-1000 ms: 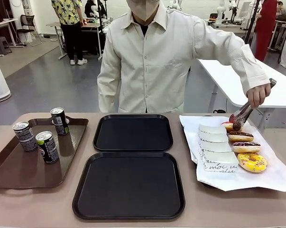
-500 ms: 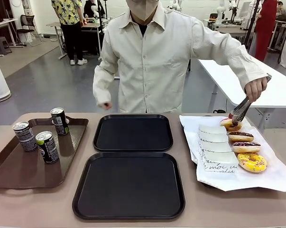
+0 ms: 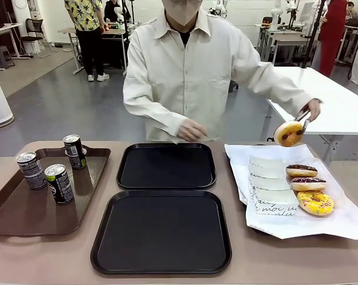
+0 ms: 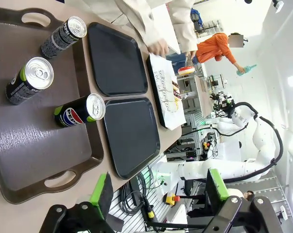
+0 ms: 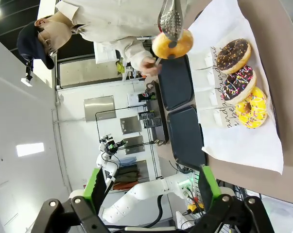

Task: Set up donuts and drinks on trays.
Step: Pick up one Pepsi coke and place it on the Flat Tray.

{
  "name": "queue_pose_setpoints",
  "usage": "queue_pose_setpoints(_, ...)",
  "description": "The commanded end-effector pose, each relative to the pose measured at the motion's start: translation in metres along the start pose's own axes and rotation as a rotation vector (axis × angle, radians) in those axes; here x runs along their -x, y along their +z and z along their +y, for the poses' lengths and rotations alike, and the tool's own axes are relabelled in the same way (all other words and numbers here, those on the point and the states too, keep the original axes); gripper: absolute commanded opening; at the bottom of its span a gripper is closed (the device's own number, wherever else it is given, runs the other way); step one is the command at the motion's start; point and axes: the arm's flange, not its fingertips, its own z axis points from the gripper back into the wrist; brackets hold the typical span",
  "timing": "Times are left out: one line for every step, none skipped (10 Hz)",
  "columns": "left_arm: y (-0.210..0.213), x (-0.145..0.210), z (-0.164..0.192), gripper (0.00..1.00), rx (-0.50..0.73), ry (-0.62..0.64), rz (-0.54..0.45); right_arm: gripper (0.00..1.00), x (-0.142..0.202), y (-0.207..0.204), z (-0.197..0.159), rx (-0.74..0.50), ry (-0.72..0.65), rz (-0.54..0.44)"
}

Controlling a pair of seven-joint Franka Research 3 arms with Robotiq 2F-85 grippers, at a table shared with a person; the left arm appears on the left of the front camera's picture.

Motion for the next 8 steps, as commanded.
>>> queue_pose_setpoints(-0.0003, 0.0017, -0.0004, 1.00, 0.022, -0.016, -0.014, 1.00, -0.0015, -0.0004, -0.0002, -0.023, 0.002, -0.007)
queue_pose_setpoints(-0.0003, 0.0017, -0.0004, 1.00, 0.022, -0.016, -0.014, 1.00, -0.0015, -0.0004, -0.0002, -0.023, 0.002, -0.007)
queue_pose_setpoints(-0.0003, 0.0017, -0.0004, 1.00, 0.022, -0.016, -0.014, 1.00, -0.0015, -0.0004, -0.0002, -0.023, 0.002, -0.007)
queue_pose_setpoints(-0.0003, 0.0017, -0.0004, 1.00, 0.022, -0.016, -0.014, 1.00, -0.0015, -0.0004, -0.0002, -0.023, 0.002, -0.007)
queue_pose_setpoints(-0.0003, 0.0017, -0.0004, 1.00, 0.022, -0.016, -0.014, 1.00, -0.0015, -0.0004, -0.0002, -0.023, 0.002, -0.007)
queue_pose_setpoints(-0.0003, 0.0017, -0.0004, 1.00, 0.022, -0.016, -0.014, 1.00, -0.0015, -0.0004, -0.0002, -0.023, 0.002, -0.007)
queue_pose_setpoints(-0.0003, 0.0017, -0.0004, 1.00, 0.022, -0.016, -0.014, 1.00, -0.0015, -0.0004, -0.0002, -0.023, 0.002, -0.007)
queue_pose_setpoints(-0.0003, 0.0017, -0.0004, 1.00, 0.022, -0.016, -0.014, 1.00, -0.0015, -0.0004, -0.0002, -0.023, 0.002, -0.007)
